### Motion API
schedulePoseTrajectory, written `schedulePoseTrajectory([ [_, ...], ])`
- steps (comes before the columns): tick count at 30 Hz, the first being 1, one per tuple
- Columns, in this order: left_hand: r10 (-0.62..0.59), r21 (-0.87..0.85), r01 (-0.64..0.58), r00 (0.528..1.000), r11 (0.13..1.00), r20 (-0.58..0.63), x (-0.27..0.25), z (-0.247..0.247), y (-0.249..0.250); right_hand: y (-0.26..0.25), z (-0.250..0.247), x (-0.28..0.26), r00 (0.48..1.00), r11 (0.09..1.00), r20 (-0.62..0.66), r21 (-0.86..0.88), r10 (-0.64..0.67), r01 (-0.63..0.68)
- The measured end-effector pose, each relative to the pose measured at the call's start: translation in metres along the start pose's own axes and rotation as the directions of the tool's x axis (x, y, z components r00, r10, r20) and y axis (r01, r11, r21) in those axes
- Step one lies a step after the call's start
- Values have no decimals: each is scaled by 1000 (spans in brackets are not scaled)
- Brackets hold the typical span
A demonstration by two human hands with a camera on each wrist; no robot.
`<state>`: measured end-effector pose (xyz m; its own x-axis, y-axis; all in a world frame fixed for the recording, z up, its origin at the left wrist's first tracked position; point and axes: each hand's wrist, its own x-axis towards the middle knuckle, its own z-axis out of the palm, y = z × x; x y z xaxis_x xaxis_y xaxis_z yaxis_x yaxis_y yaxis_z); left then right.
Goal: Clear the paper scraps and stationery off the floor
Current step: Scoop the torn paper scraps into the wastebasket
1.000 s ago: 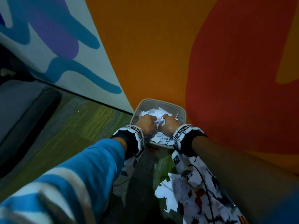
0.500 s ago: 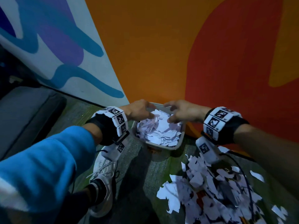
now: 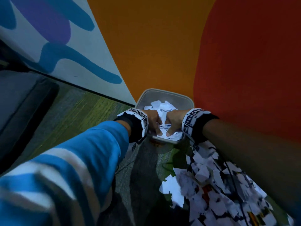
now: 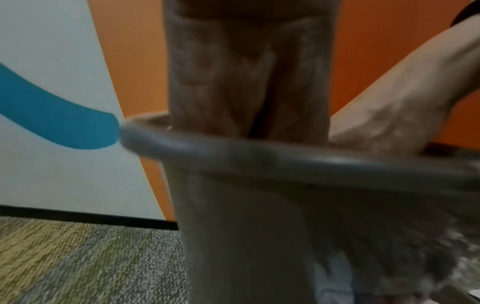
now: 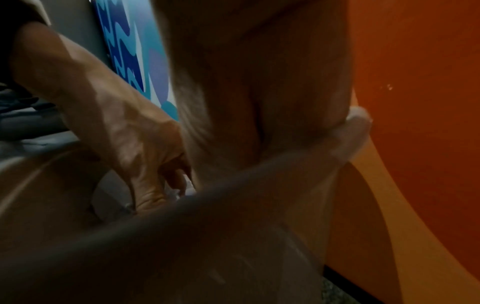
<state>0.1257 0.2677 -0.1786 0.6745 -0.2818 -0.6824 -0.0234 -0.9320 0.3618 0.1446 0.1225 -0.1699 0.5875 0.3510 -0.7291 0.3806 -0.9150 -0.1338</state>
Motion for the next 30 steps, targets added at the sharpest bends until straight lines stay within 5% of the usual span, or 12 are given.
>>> schedulePoseTrajectory([
  [7,-13,71,11,999,997,36,21,8,-6,8,19,43,1000,997,-14,-78,19,-20],
  [16,-28,103,31,999,994,-32,2,9,6,-1,18,10,998,989,-67,-146,-4,-6],
  [20,11,94,2,991,996,-132,-34,-16,16,-3,-13,-40,991,1000,-133,-7,-22,21],
  [25,90,157,-43,946,987,-311,-91,-42,39,18,-43,-115,973,984,-221,147,-69,103],
  [30,204,32,-219,836,975,-510,-135,-18,82,37,-25,-185,957,960,-285,254,-47,123],
])
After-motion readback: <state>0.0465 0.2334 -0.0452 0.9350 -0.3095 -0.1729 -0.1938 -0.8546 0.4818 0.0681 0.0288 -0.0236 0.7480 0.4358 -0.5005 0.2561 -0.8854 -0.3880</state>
